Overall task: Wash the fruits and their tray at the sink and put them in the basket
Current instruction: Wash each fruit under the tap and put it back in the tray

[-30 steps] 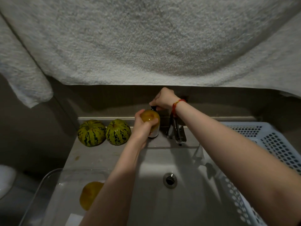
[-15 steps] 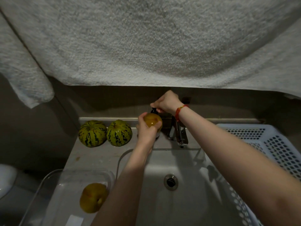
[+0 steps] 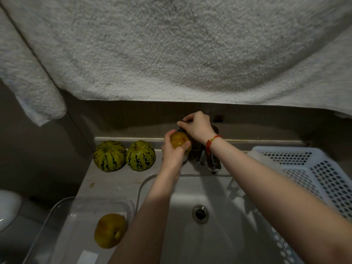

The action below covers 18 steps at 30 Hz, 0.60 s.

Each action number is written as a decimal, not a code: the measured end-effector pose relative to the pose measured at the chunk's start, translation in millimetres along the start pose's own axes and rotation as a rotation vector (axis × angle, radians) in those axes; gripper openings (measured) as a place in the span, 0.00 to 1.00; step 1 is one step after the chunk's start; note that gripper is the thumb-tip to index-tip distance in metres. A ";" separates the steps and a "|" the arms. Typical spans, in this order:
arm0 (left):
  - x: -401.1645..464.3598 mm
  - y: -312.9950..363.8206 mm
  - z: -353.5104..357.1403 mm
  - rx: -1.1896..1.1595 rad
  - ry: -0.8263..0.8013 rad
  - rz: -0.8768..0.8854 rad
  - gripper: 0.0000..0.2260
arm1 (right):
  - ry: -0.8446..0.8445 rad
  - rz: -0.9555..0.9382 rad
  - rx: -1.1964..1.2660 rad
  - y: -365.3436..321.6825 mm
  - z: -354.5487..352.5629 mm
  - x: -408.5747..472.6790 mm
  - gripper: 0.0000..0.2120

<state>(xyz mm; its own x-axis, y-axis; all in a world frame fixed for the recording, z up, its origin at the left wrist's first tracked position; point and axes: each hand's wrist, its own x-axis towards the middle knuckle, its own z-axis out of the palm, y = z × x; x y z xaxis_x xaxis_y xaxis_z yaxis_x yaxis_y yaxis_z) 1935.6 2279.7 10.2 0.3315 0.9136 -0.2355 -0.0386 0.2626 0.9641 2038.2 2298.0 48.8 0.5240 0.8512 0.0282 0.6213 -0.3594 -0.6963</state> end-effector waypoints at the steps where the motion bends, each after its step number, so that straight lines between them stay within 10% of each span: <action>1: -2.1 1.7 -0.2 -0.048 -0.017 0.002 0.24 | 0.065 -0.035 -0.006 1.1 2.1 -6.7 0.16; 7: -17.2 7.6 -6.7 -0.193 -0.054 0.025 0.24 | 0.090 -0.509 0.017 6.3 4.1 -45.1 0.13; 11: -25.9 5.2 -25.7 -0.275 -0.063 -0.033 0.21 | -0.218 -0.439 0.161 20.1 8.2 -75.0 0.17; 18: -38.6 9.1 -52.2 -0.358 -0.113 -0.124 0.14 | -0.153 -0.450 0.294 25.6 30.0 -135.2 0.21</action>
<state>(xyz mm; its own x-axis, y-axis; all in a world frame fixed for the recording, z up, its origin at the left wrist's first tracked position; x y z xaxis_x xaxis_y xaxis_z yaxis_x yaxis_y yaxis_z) 1873.2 2263.0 21.7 0.4550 0.8336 -0.3132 -0.3118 0.4786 0.8208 1965.7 2185.1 5.7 0.1403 0.9497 0.2801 0.5641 0.1558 -0.8109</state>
